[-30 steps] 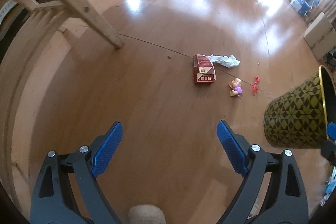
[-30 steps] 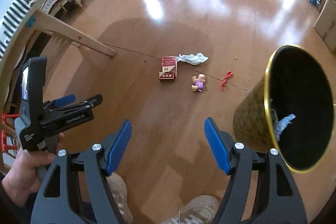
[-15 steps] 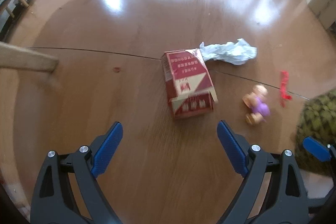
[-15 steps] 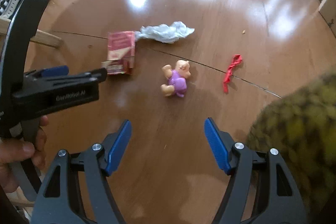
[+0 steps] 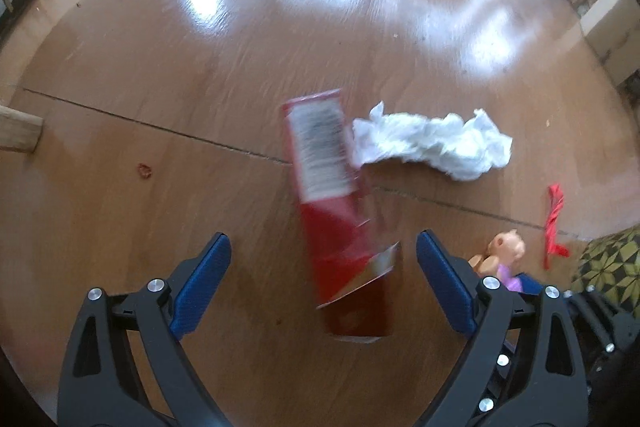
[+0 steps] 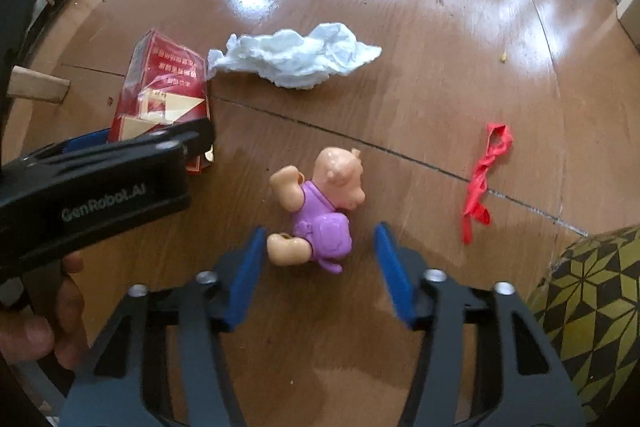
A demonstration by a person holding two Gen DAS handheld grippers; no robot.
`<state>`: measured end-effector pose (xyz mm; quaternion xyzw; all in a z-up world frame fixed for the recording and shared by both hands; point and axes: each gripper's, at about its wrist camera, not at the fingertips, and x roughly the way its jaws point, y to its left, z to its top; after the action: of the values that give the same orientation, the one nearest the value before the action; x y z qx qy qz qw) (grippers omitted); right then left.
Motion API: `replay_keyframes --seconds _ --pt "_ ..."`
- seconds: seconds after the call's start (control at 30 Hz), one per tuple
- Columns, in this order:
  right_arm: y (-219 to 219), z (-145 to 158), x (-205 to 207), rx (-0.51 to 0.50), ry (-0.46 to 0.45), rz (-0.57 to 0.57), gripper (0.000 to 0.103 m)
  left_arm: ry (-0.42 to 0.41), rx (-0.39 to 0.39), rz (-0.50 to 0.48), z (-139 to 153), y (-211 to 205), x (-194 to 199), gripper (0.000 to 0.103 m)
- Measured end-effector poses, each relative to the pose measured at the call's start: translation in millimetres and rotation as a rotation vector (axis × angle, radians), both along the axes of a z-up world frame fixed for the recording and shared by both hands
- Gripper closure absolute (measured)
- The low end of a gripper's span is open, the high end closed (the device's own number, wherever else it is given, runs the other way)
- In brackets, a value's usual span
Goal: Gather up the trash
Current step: 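Grasp the red cigarette box with the left tool while the right tool grasps the pink doll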
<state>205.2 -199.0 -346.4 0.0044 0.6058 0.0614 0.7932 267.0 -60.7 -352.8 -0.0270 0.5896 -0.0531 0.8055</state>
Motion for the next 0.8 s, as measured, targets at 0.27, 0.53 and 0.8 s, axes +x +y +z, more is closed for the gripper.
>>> replay_keyframes --seconds 0.27,0.53,0.8 --pt "3 11 -3 0.013 0.012 0.007 0.065 -0.010 -0.050 0.009 0 8 -10 0.038" --pt "8 94 -48 0.031 -0.018 0.029 0.065 -0.035 0.045 -0.036 82 31 -62 0.038" --pt "5 251 -122 0.071 -0.138 0.031 0.065 -0.118 0.142 -0.102 238 32 -143 0.038"
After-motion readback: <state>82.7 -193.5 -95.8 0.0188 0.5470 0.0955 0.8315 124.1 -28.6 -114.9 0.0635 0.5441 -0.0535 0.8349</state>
